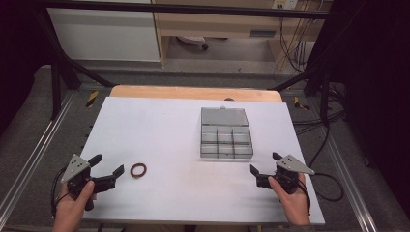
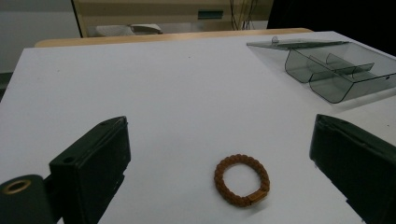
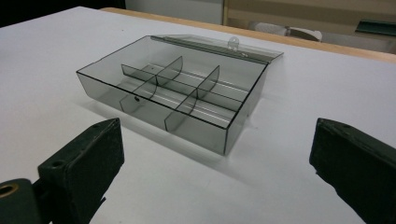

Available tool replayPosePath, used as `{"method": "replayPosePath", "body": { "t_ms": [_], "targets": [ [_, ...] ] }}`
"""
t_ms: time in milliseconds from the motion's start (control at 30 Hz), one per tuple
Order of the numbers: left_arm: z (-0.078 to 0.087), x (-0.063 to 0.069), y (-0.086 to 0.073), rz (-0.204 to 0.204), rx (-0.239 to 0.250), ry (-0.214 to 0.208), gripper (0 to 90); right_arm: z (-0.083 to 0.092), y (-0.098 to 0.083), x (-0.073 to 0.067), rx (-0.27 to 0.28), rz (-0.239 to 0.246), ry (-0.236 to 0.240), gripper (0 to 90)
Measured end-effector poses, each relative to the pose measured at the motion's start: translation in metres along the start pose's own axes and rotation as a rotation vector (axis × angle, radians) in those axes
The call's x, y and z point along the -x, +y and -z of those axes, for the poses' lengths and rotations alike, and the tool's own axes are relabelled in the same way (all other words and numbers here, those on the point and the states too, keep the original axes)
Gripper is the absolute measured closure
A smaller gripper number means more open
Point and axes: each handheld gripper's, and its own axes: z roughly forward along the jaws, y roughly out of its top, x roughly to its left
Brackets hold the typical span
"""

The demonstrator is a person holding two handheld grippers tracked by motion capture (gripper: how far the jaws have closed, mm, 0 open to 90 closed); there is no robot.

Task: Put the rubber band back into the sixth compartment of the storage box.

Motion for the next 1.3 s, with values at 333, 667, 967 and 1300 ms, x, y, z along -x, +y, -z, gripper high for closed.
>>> {"method": "replayPosePath", "body": {
  "t_ms": [333,667,967,1300],
  "targets": [
    [0.001,-0.002,0.000,-0.010,0.001,0.003,5.4,-0.005,0.010,-0.022,-0.002,0.017,0.034,4.1],
    [0.001,-0.002,-0.001,-0.014,-0.002,0.016,5.4,-0.016,0.025,-0.057,0.005,0.036,0.115,3.1],
    [0.003,-0.003,-0.001,-0.008,0.002,0.024,5.4,-0.038,0.041,-0.094,-0.040,0.073,0.198,2.8],
    [0.003,-0.003,-0.002,-0.007,0.000,0.031,5.5,-0.070,0.060,-0.133,-0.082,0.119,0.278,3.0]
  ]
}}
